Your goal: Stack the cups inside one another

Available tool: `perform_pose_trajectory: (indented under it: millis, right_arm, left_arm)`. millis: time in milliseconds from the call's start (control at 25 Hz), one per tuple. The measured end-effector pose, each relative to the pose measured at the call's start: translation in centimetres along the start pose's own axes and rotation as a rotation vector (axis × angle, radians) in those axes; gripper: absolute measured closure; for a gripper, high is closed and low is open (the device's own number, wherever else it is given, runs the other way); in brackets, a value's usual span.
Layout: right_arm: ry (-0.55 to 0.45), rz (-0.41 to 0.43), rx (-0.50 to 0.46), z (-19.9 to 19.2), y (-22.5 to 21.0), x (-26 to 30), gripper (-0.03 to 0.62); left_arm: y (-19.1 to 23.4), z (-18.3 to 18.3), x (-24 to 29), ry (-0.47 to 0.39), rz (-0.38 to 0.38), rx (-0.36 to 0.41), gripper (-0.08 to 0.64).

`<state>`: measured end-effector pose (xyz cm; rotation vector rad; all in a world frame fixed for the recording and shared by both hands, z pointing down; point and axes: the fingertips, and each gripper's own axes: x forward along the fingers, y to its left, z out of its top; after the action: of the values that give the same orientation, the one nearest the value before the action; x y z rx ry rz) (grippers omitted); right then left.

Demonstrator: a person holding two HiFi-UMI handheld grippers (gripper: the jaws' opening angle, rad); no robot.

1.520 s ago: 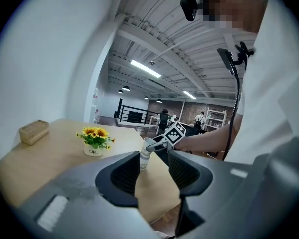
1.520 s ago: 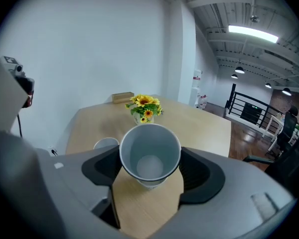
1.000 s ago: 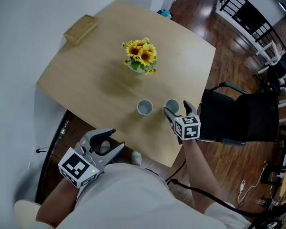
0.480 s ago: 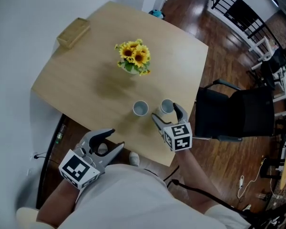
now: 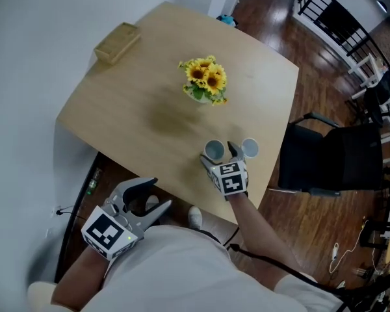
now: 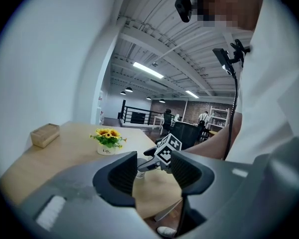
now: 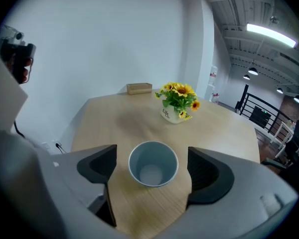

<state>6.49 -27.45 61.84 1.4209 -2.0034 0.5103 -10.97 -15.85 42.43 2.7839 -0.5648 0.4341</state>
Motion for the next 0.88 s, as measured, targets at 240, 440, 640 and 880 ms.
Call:
perform_pose_trajectory:
  millis: [240, 440, 640, 880]
  right_arm:
    - [0.035, -0.031, 0.026, -1.0, 0.2, 2.0, 0.225]
    - [-0.005, -0.026, 0.028, 0.6, 0.9, -0.7, 0.225]
    - [-0.071, -0.004, -0.011, 3.6, 1.1, -5.9, 0.227]
    - [-0.117, -0.035, -0.009, 5.5, -2.5, -11.1, 0.229]
  left_arm:
    - [2.3, -1.4, -2.6, 0.031, 0.022, -0.024, 0.337]
    - [2.5, -1.6, -2.1, 0.032, -0.019, -0.035, 0.337]
    - [1.1, -0.8, 0.6, 0.016, -0.095, -0.023, 0.336]
    - [-1.4, 0.6, 3.8, 0.005, -0.165, 0.011, 0.337]
